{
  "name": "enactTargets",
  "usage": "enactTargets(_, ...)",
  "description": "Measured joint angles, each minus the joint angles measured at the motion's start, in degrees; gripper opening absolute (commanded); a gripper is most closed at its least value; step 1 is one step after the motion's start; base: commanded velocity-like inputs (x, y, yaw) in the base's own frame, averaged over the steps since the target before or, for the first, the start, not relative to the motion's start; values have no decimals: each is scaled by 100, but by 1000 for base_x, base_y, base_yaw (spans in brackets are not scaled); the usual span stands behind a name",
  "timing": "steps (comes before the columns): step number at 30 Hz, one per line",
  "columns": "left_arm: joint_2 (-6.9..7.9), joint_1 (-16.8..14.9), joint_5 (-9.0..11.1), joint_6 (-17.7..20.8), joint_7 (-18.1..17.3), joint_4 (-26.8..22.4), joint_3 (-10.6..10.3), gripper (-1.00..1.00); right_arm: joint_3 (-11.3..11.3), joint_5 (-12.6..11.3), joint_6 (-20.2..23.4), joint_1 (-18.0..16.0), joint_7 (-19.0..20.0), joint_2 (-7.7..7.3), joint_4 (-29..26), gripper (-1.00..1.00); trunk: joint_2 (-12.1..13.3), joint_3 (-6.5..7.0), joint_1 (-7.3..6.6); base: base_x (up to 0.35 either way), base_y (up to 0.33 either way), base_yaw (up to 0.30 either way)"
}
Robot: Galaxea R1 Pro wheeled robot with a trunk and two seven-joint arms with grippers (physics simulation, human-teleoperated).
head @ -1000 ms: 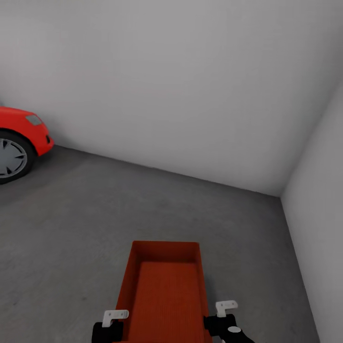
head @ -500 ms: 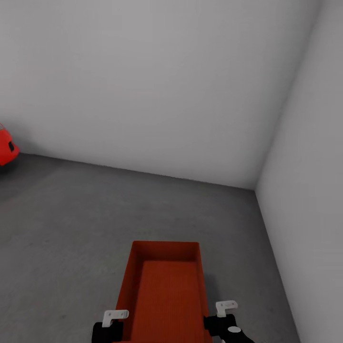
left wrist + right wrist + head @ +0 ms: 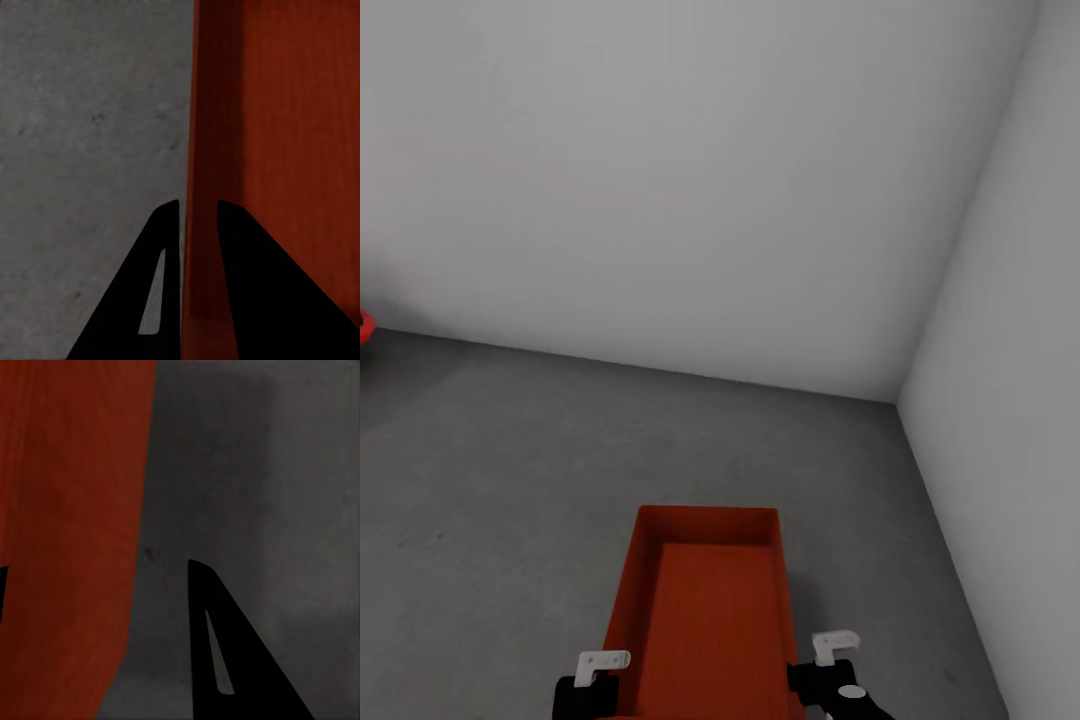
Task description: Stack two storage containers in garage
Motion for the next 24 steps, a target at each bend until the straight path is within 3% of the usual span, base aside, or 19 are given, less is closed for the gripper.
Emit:
enactTargets(12, 2, -1, -5, 1, -2, -1, 0, -100, 3, -1, 0, 0, 2, 0, 0, -100, 0, 0, 1, 289, 193, -6)
enactTargets(24, 1, -2, -3, -1, -4, 3, 1, -100, 2, -1, 1, 1, 0, -1, -2, -100, 0, 0, 3, 33, 22, -224)
